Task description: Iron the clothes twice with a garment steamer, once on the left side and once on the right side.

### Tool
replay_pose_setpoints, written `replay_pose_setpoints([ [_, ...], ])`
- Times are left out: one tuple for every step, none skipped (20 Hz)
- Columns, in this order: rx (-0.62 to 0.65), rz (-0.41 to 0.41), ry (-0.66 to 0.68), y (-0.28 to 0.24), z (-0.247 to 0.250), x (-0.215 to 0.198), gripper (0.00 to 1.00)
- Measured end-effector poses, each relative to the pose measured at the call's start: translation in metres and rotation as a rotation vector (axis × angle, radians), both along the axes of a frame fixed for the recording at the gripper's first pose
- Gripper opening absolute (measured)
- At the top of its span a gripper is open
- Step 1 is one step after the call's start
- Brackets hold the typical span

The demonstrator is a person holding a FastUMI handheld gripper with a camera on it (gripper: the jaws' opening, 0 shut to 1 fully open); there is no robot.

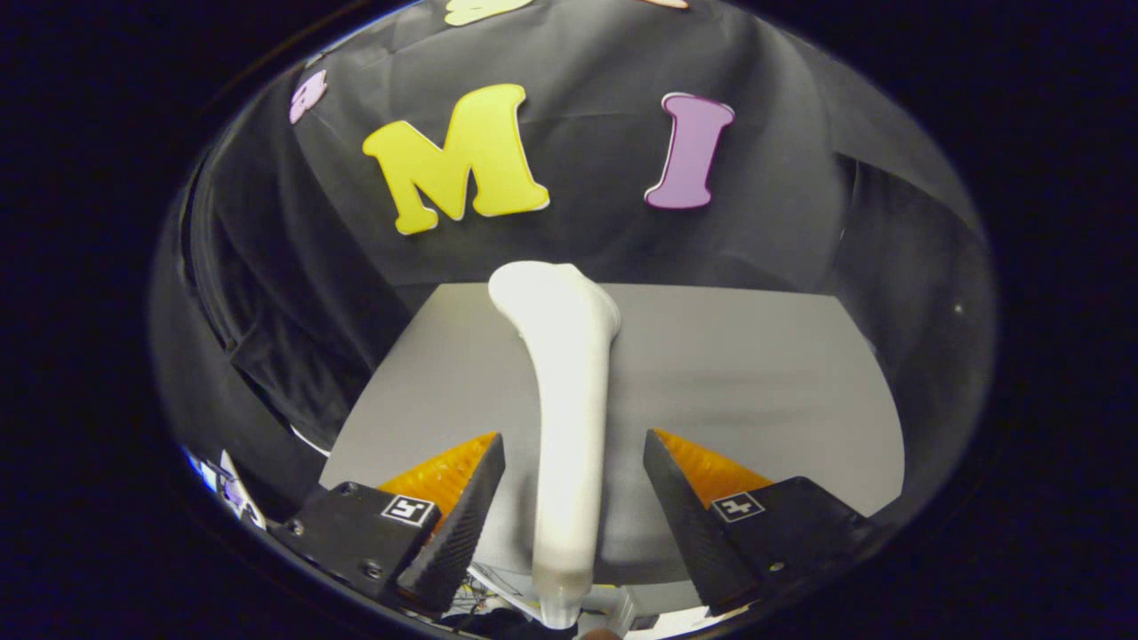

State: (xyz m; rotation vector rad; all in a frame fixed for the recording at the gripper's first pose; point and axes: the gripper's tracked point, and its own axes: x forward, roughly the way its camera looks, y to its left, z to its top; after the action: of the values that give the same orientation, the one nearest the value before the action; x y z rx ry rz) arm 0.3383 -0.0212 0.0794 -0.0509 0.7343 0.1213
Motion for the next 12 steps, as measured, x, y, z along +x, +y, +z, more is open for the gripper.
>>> replay_pose_setpoints([
  [-0.014,-0.003,0.016,-0.004,-0.004,0.002,0.95],
  [-0.021,-0.016,0.037,-0.006,-0.008,0.003,0.93],
  [-0.024,-0.034,0.067,-0.009,-0.014,0.004,0.91],
  [-0.033,-0.045,0.081,-0.01,-0.014,0.003,0.89],
  [-0.049,-0.047,0.074,-0.012,-0.013,0.005,0.86],
  [-0.054,-0.051,0.088,-0.01,-0.018,0.005,0.81],
  [-0.061,-0.049,0.081,-0.01,-0.017,0.005,0.75],
  [-0.071,-0.058,0.077,-0.01,-0.019,0.003,0.71],
  [-0.069,-0.055,0.082,-0.007,-0.02,0.004,0.67],
  [-0.054,-0.061,0.076,-0.005,-0.02,0.004,0.58],
  [-0.057,-0.072,0.076,-0.005,-0.018,0.006,0.5],
  [-0.063,-0.075,0.079,-0.005,-0.019,0.006,0.42],
])
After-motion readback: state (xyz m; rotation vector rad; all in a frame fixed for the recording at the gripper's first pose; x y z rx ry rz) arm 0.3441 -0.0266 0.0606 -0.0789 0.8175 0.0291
